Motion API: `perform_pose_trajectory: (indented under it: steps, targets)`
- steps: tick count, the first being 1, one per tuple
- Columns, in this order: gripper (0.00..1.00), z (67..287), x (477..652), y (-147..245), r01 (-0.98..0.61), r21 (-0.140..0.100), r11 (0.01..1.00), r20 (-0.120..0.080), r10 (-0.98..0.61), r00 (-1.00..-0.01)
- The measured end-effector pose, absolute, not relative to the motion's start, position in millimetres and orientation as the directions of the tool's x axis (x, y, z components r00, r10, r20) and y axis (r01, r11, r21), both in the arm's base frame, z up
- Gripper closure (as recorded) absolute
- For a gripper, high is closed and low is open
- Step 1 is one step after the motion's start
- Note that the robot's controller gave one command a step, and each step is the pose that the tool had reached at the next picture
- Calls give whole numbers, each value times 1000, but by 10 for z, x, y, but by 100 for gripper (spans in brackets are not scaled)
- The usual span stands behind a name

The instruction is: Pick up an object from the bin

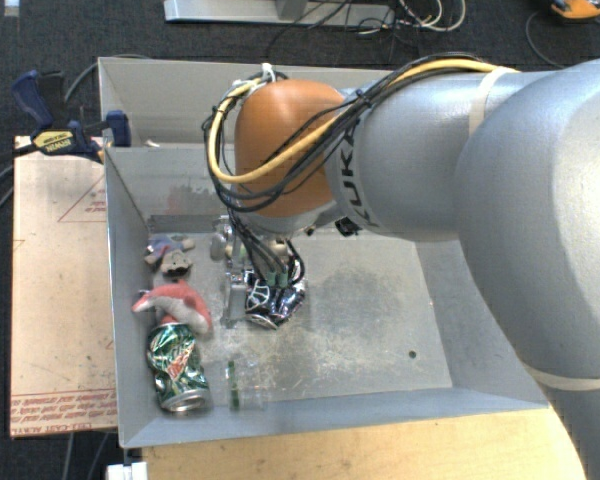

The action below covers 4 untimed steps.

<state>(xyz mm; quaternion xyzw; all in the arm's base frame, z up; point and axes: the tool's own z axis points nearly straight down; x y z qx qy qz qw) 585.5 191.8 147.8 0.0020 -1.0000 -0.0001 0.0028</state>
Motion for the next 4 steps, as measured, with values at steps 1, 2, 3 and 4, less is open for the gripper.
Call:
perform_pose_trajectory:
  steps: [1,2,3,4]
  targets:
    - [0,1527,5871,1906,0,1,1000,-1,0,-1000]
    - [0,1345,5411,1373,-3,-1,1000,8,-3,-1000]
    - [0,1098,5445,1365,8,2,1000,0,8,-1000]
    - [0,1102,5450,1362,5,3,1000,0,5,-1000]
